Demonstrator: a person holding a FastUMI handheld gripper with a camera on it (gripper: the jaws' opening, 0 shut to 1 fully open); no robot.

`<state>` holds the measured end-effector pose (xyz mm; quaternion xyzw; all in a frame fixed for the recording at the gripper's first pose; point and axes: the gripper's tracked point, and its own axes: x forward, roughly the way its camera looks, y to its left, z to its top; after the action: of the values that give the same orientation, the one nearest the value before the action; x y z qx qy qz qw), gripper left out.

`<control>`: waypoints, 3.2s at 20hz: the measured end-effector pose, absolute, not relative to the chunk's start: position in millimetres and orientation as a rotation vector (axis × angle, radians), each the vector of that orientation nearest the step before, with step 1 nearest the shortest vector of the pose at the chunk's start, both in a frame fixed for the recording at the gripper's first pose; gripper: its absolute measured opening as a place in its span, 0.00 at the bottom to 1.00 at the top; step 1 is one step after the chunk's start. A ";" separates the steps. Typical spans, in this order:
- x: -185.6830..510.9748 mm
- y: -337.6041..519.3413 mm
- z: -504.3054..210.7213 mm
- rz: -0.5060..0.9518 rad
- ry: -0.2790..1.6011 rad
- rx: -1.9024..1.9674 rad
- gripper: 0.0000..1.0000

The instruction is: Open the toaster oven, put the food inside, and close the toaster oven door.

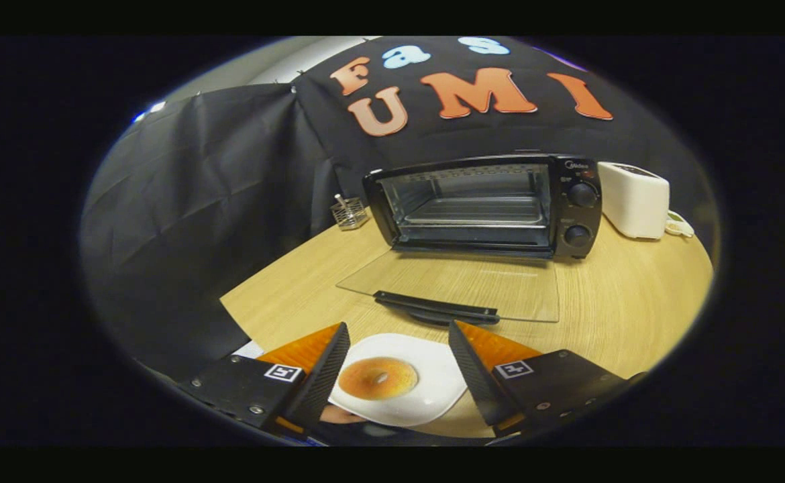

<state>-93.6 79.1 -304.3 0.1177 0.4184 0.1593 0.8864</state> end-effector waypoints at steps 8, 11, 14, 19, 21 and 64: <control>-142.3 93.0 -332.3 0.384 0.980 0.142 0.97; -152.4 99.2 -341.3 0.403 1.016 0.154 0.95; -153.1 97.6 -347.8 0.396 1.018 0.141 0.86; -150.7 98.9 -346.7 0.395 1.000 0.149 0.56; -146.6 99.1 -340.4 0.393 0.980 0.177 0.44; 157.9 10.3 -370.4 -0.166 0.719 0.367 0.37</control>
<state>157.9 10.3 -370.4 0.1783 0.3495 -0.0808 0.9163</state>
